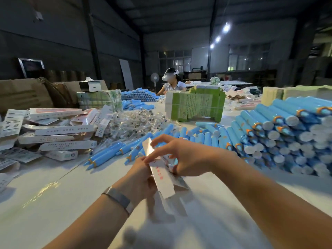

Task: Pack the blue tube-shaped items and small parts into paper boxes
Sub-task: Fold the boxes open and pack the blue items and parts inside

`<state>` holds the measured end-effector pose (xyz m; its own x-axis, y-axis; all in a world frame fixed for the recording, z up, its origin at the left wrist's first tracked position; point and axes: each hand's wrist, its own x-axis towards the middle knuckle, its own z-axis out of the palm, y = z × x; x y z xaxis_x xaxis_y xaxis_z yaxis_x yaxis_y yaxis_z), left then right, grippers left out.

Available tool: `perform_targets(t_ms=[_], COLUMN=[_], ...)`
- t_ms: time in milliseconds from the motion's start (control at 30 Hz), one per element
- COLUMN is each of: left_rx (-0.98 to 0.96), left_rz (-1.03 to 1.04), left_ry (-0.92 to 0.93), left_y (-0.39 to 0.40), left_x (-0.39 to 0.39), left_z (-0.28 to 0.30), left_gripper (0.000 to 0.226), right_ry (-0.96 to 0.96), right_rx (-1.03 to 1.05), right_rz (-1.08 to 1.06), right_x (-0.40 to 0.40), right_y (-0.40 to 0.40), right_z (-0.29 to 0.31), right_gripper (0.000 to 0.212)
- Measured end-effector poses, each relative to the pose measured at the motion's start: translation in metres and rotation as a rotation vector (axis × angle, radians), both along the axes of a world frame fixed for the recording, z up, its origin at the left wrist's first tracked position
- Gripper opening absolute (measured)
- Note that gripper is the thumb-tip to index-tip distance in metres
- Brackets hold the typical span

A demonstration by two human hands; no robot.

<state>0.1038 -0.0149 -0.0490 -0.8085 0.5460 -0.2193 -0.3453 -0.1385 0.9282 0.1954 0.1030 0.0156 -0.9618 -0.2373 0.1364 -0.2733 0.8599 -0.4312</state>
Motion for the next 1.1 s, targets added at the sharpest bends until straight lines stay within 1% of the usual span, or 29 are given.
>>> perform_targets(t_ms=[67, 100, 133, 167, 200, 233, 300, 333, 367, 433, 467, 500, 567, 600, 633, 700, 733, 767, 800, 833, 867, 900, 933, 967, 1000, 1100], left_rx=[0.035, 0.014, -0.009, -0.032, -0.04, -0.063, -0.043, 0.008, 0.045, 0.042, 0.033, 0.044, 0.135, 0.168, 0.169, 0.132, 0.125, 0.133, 0.139, 0.134, 0.118, 0.103, 0.098, 0.101, 0.113, 0.122], left_rz=[-0.074, -0.102, -0.124, -0.124, -0.129, -0.133, -0.109, -0.056, -0.014, 0.036, 0.021, -0.012, -0.084, -0.105, -0.095, -0.005, 0.044, 0.078, 0.104, 0.128, 0.148, 0.157, 0.155, 0.143, 0.126, 0.065], left_ry=[-0.049, -0.027, 0.015, 0.048, 0.056, 0.085, 0.185, 0.227, 0.341, 0.688, 0.857, 0.954, 1.004, 0.989, 0.964, 0.932, 0.914, 0.888, 0.867, 0.864, 0.876, 0.895, 0.91, 0.917, 0.921, 0.928], left_y=[-0.003, -0.005, -0.007, -0.008, -0.01, -0.01, -0.013, -0.012, -0.012, -0.011, -0.01, -0.01, -0.005, -0.003, -0.001, 0.0, -0.001, -0.001, -0.002, -0.001, -0.001, 0.001, 0.002, 0.004, 0.005, 0.004], left_x=[0.002, 0.0, -0.002, -0.006, -0.009, -0.008, -0.005, -0.004, -0.003, 0.001, 0.005, 0.008, 0.013, 0.014, 0.013, 0.011, 0.009, 0.008, 0.007, 0.007, 0.008, 0.009, 0.01, 0.011, 0.011, 0.008], left_z=[0.001, 0.002, 0.002, 0.003, 0.002, 0.003, 0.006, 0.008, 0.009, 0.008, 0.004, 0.001, -0.006, -0.009, -0.012, -0.014, -0.016, -0.017, -0.018, -0.019, -0.019, -0.019, -0.019, -0.019, -0.019, -0.017], left_gripper=[0.018, 0.015, 0.016, 0.024, 0.032, 0.033, 0.03, 0.033, 0.033, 0.028, 0.034, 0.041, 0.055, 0.057, 0.053, 0.048, 0.048, 0.048, 0.047, 0.046, 0.046, 0.047, 0.048, 0.05, 0.052, 0.056], right_ry=[0.023, 0.043, 0.072, 0.11, 0.148, 0.173, 0.208, 0.235, 0.264, 0.27, 0.23, 0.164, -0.003, -0.091, -0.163, -0.217, -0.169, -0.069, 0.061, 0.177, 0.222, 0.2, 0.149, 0.105, 0.086, 0.102], right_rx=[0.091, 0.128, 0.169, 0.205, 0.219, 0.197, 0.02, -0.087, -0.16, -0.278, -0.35, -0.397, -0.437, -0.47, -0.524, -0.657, -0.682, -0.641, -0.514, -0.302, -0.065, 0.134, 0.269, 0.356, 0.412, 0.473], right_rz=[-0.02, -0.019, -0.016, -0.016, -0.031, -0.066, -0.144, -0.184, -0.233, -0.283, -0.276, -0.26, -0.204, -0.169, -0.136, -0.141, -0.198, -0.286, -0.388, -0.472, -0.501, -0.49, -0.46, -0.423, -0.391, -0.346], right_x=[-0.002, -0.003, -0.003, -0.004, -0.005, -0.005, -0.005, -0.005, -0.005, -0.006, -0.006, -0.006, -0.004, -0.002, 0.0, 0.002, 0.002, -0.001, -0.005, -0.009, -0.015, -0.019, -0.023, -0.026, -0.029, -0.037], right_y=[-0.003, -0.003, -0.002, 0.001, 0.006, 0.011, 0.023, 0.028, 0.032, 0.038, 0.04, 0.039, 0.037, 0.038, 0.039, 0.045, 0.048, 0.051, 0.053, 0.053, 0.052, 0.05, 0.048, 0.046, 0.045, 0.043], right_z=[-0.004, -0.003, -0.001, 0.001, 0.002, 0.002, 0.004, 0.004, 0.004, 0.003, 0.002, 0.0, -0.002, -0.002, -0.001, 0.001, 0.001, -0.002, -0.006, -0.01, -0.016, -0.025, -0.035, -0.044, -0.052, -0.066], right_gripper=[0.066, 0.064, 0.062, 0.06, 0.057, 0.053, 0.043, 0.036, 0.03, 0.024, 0.022, 0.02, 0.025, 0.028, 0.033, 0.044, 0.046, 0.044, 0.042, 0.042, 0.046, 0.053, 0.058, 0.058, 0.054, 0.036])
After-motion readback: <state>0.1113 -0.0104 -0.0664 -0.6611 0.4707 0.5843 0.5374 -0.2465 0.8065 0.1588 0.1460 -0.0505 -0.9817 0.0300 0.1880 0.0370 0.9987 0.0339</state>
